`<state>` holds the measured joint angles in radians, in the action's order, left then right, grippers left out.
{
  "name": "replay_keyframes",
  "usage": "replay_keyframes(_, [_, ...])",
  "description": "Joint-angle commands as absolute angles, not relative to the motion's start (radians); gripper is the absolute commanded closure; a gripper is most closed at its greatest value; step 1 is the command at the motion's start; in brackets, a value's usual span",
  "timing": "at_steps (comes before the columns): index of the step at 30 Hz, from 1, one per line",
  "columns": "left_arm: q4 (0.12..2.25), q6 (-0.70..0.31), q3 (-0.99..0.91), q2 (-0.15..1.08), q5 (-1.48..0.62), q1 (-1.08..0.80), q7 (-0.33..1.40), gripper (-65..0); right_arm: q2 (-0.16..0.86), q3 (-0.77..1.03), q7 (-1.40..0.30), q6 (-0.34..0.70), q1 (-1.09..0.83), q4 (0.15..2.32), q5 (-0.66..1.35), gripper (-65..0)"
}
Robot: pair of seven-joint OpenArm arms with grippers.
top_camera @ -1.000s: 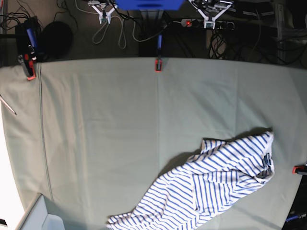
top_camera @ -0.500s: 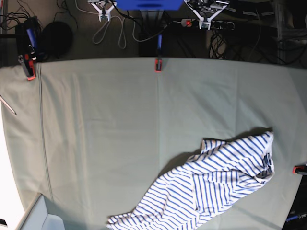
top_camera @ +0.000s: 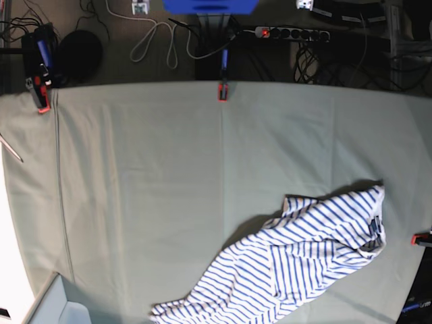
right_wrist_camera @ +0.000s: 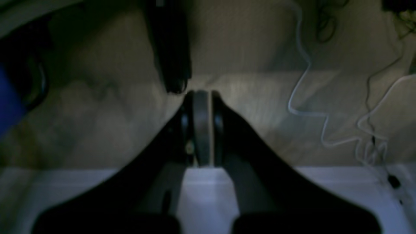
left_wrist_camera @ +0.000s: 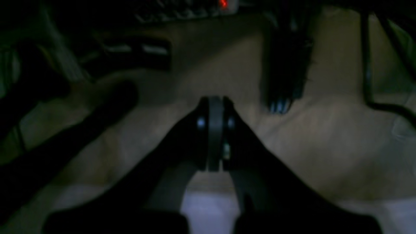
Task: Layout the t-shirt on the table in an organized manner, then fold the t-shirt properly
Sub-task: 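Lower the left gripper onto the striped shirt's bunched end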
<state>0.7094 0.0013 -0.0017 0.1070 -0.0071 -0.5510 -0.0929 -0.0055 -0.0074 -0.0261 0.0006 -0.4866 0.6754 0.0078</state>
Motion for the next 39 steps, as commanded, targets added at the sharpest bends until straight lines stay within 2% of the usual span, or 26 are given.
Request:
replay_keyframes(1, [0.822, -0.005, -0.001, 0.127, -0.008, -0.604, -0.116, 0.0, 0.004, -0.007, -0.008, 0.007, -0.539, 0.766, 0.01, 0.0])
replay_keyframes(4, [1.133, 0.002, -0.001, 0.151, -0.019, -0.743, -0.113, 0.0, 0.019, -0.007, -0.01, 0.007, -0.676, 1.03, 0.008, 0.0])
replay_keyframes(7, [1.32, 0.004, -0.002, 0.2, -0.082, -0.806, -0.111, 0.0, 0.022, -0.004, -0.01, 0.007, -0.766, 1.234, 0.008, 0.0])
replay_keyframes(18, [1.673, 0.004, -0.018, 0.366, -0.46, -0.805, -0.053, 0.0, 0.051, 0.002, -0.01, 0.007, -0.891, 1.744, 0.008, 0.0])
replay_keyframes(23, [1.73, 0.004, -0.131, 0.348, -0.561, -0.714, -0.05, -0.4, 0.051, -0.004, -0.01, 0.007, -0.842, 1.848, 0.008, 0.0])
replay_keyframes(25, [1.733, 0.005, -0.165, 0.328, -0.572, -0.67, -0.05, -4.5, 0.051, -0.005, -0.012, 0.007, -0.82, 1.88, 0.008, 0.0])
replay_keyframes(27, [1.733, 0.005, -0.194, 0.311, -0.567, -0.628, -0.05, -11.8, 0.051, -0.007, -0.053, 0.007, -0.796, 1.922, 0.008, 0.0])
replay_keyframes(31, [1.715, 0.005, -0.214, 0.306, -0.567, -0.549, -0.019, -25.4, 0.051, -0.008, -0.239, 0.016, -0.727, 2.002, 0.008, 0.0])
replay_keyframes(33, [1.667, 0.005, -0.217, 0.305, -0.57, -0.466, 0.012, -30.1, 0.051, -0.007, -0.318, 0.101, -0.67, 2.011, 0.008, -4.6])
replay_keyframes(36, [1.558, 0.005, -0.223, 0.294, -0.573, -0.348, 0.021, -35.2, 0.048, -0.001, -0.404, 0.242, -0.611, 2.011, 0.008, -14.8])
replay_keyframes(39, [1.458, 0.001, -0.225, 0.274, -0.565, -0.246, 0.022, -38.4, 0.047, -0.004, -0.427, 0.249, -0.579, 2.009, 0.008, -23.1])
